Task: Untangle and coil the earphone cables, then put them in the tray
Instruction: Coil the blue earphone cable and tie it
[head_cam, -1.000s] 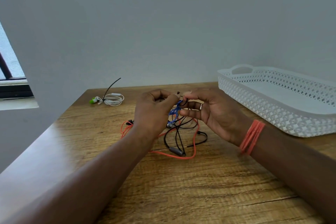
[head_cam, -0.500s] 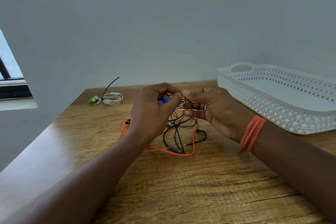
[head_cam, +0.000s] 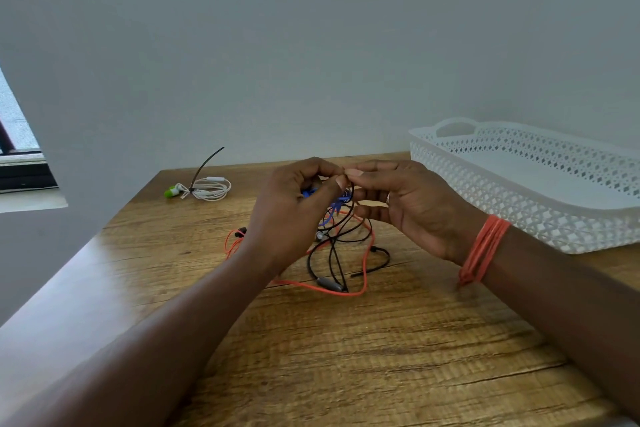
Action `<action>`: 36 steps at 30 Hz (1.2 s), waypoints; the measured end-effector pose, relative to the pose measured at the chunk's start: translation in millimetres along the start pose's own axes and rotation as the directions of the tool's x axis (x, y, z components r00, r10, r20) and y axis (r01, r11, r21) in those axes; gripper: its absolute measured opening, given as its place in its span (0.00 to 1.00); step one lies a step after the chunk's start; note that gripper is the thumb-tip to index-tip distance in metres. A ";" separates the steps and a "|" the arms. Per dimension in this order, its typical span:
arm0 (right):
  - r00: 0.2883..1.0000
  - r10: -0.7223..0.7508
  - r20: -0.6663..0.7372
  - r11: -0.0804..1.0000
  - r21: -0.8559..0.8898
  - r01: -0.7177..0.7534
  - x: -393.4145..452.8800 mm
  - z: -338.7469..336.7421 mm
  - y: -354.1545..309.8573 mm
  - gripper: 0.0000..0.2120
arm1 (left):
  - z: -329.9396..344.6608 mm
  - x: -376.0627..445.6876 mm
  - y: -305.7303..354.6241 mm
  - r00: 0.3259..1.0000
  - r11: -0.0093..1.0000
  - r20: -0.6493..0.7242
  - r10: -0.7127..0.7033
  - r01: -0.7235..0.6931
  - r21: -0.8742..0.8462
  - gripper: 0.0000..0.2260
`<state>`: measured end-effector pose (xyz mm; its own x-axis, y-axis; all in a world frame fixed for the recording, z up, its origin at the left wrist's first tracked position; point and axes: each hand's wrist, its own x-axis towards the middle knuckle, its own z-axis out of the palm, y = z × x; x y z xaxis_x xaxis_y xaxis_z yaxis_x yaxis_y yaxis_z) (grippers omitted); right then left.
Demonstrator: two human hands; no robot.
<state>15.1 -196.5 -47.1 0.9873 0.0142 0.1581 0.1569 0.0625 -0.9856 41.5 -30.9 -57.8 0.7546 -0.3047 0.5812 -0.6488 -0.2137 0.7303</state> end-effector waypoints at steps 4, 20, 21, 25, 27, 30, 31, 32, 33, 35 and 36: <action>1.000 -0.021 -0.009 1.000 0.001 0.021 0.3 0.5 1.4 0.06 | 1.5 -0.3 1.5 1.000 0.999 0.019 -0.008 0.009 -0.036 0.05; 0.993 -0.107 -0.052 0.972 -0.217 0.093 3.5 -0.4 4.9 0.06 | 3.5 1.6 -3.8 0.979 0.990 0.202 -0.015 0.043 -0.135 0.07; 0.989 -0.134 -0.062 0.958 -0.263 0.113 3.4 -1.3 4.4 0.06 | 4.0 0.5 -1.9 0.974 0.989 0.227 -0.006 0.040 -0.146 0.07; 0.954 -0.288 -0.079 0.874 -0.429 0.229 2.5 -1.4 1.7 0.07 | 5.3 -1.2 2.6 0.970 0.984 0.241 0.008 0.035 -0.174 0.10; 0.913 -0.404 -0.049 0.767 -0.563 0.309 3.2 0.2 3.4 0.06 | 5.5 -1.4 4.4 0.978 0.982 0.211 0.003 0.037 -0.185 0.10; 0.858 -0.513 -0.009 0.624 -0.691 0.366 2.8 3.5 7.4 0.05 | 4.7 -0.6 5.9 0.983 0.985 0.182 -0.029 0.059 -0.162 0.10; 0.846 -0.533 -0.013 0.601 -0.709 0.368 2.6 3.3 8.5 0.05 | 4.4 -0.6 6.0 0.983 0.986 0.179 -0.037 0.065 -0.155 0.09; 0.833 -0.553 -0.021 0.578 -0.730 0.364 2.2 2.5 9.5 0.05 | 4.6 -0.9 6.6 0.983 0.987 0.177 -0.050 0.076 -0.143 0.09; 0.819 -0.573 -0.028 0.547 -0.757 0.357 3.1 1.1 10.4 0.05 | 4.7 -0.6 6.9 0.982 0.988 0.176 -0.063 0.086 -0.127 0.09; 0.796 -0.604 -0.038 0.486 -0.809 0.330 4.7 -1.3 10.7 0.04 | 5.7 -0.6 8.9 0.981 0.990 0.177 -0.080 0.099 -0.097 0.10; 0.787 -0.615 -0.047 0.468 -0.824 0.318 5.5 -2.4 10.5 0.04 | 6.5 -0.5 10.9 0.981 0.991 0.175 -0.080 0.097 -0.093 0.10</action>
<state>22.2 -198.2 -56.7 0.6815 -0.0737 0.7281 0.4068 -0.7889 -0.4606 33.4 -39.1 -52.5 0.7751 -0.4446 0.4489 -0.5603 -0.1554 0.8136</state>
